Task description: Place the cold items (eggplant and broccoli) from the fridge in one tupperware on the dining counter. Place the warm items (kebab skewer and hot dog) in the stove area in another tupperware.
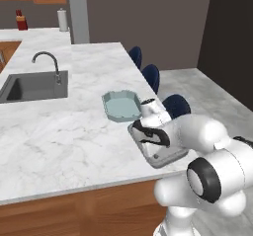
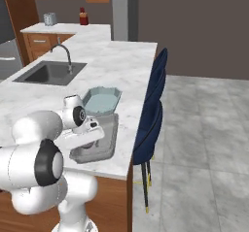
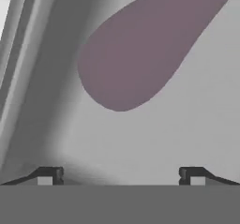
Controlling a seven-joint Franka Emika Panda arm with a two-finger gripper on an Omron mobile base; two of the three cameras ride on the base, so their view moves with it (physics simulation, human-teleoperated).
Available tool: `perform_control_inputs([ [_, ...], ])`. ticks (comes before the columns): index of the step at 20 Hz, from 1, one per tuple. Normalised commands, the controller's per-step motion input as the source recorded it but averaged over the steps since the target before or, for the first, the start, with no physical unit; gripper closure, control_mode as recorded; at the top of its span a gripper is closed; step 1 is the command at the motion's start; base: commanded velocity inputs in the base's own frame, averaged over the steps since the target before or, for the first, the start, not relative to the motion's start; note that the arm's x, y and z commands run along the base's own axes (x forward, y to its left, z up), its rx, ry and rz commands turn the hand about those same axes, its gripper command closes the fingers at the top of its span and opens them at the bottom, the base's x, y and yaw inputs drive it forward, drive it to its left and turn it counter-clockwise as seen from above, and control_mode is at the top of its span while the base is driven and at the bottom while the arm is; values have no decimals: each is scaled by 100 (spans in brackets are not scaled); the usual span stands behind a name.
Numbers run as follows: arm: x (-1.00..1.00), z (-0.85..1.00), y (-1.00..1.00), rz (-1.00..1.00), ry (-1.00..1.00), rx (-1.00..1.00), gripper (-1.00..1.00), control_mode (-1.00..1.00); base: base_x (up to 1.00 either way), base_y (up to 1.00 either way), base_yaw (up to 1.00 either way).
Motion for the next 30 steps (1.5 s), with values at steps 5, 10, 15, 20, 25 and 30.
perform_control_inputs([
  [5,-31,76,-48,19,-82,1,-100,-100,0,0,0],
  [10,-79,39,-4,7,-96,6,-100,-100,0,0,0],
  [15,-100,68,31,0,-79,13,-100,-100,0,0,0],
  [20,-93,100,11,0,-47,9,-100,-100,0,0,0],
  [25,-100,13,-3,7,-16,55,-100,-100,0,0,0],
  [30,-36,-57,-6,8,-14,36,-100,-100,0,0,0],
])
